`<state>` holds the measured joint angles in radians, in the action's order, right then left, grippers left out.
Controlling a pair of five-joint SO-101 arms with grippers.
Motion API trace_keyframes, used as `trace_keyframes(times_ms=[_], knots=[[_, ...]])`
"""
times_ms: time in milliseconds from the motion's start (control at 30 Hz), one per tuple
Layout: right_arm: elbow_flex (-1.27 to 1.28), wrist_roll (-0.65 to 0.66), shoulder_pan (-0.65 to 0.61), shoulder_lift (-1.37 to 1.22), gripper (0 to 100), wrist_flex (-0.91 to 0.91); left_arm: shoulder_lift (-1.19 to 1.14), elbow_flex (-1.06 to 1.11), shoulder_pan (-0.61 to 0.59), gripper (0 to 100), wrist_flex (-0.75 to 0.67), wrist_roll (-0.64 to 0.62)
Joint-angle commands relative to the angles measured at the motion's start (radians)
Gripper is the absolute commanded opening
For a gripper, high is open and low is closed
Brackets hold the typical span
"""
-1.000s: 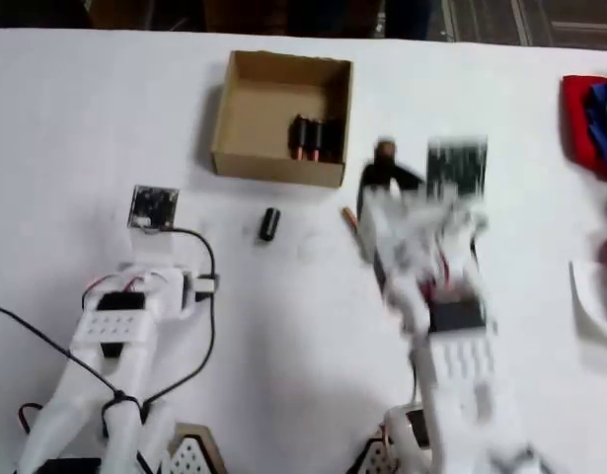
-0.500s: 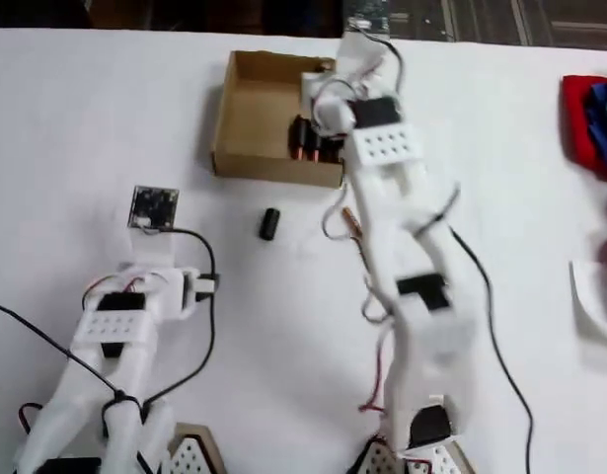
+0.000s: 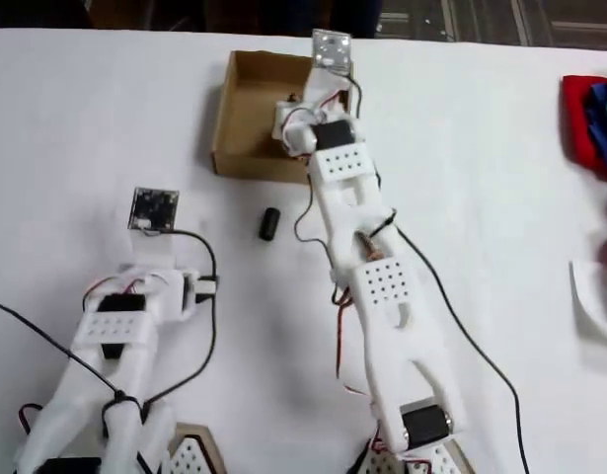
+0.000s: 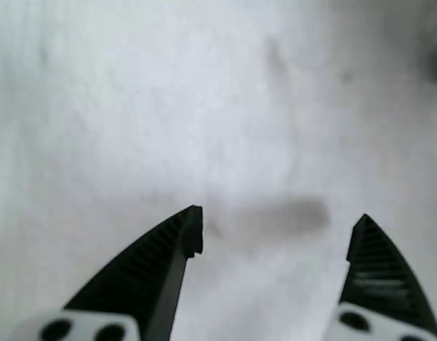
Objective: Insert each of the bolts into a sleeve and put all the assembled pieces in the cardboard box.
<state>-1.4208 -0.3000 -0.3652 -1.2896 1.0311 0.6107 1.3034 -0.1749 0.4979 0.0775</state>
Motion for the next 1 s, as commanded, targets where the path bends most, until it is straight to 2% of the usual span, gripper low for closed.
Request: trace_keyframes(times_ms=[0, 967], knots=[[-0.077, -0.008, -0.024, 0.021, 2.1, -0.002, 0.02, 0.001, -0.005, 34, -0.014, -0.005], [-0.017, -0.012, -0.048, 0.016, 2.1, 0.016, 0.02, 0.001, -0.003, 34, -0.014, -0.005]])
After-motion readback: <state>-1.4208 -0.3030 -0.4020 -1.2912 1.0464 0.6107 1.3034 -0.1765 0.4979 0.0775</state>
